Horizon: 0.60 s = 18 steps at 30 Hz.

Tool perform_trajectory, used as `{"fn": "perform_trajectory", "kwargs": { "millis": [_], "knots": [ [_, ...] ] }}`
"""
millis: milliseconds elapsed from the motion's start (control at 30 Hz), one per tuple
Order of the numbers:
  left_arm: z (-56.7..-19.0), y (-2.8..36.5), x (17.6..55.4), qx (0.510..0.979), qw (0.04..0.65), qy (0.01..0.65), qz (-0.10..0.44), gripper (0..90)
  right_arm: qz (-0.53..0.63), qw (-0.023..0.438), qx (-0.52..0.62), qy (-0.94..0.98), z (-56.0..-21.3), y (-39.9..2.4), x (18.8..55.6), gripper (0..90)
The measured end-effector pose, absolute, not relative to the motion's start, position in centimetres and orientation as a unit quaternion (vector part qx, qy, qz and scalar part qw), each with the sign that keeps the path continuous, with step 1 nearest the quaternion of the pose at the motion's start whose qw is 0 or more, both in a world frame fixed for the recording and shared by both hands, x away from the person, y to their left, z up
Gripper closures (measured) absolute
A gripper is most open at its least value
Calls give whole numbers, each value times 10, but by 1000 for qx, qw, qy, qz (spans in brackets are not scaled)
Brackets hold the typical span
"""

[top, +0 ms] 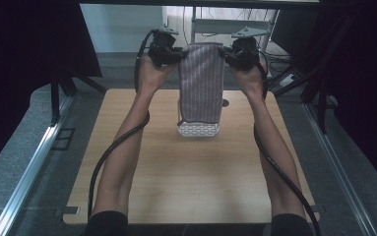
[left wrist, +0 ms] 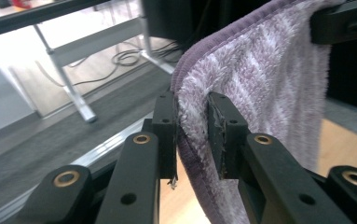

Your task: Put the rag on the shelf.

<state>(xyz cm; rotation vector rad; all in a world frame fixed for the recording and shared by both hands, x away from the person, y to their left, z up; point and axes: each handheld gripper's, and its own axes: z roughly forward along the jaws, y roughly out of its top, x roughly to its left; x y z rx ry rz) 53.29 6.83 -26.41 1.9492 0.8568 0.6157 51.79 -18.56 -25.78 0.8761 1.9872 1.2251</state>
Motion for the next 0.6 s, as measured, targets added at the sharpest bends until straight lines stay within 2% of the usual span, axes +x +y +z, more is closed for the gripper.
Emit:
{"fn": "perform_trajectory", "kwargs": {
  "millis": [400,600],
  "knots": [
    [-318,43,567,800,370,355,313,718,427,315,363,766,-301,-183,555,831],
    [-350,37,577,821,329,367,287,704,397,294,378,783,-328,-179,569,825]
  ]
}}
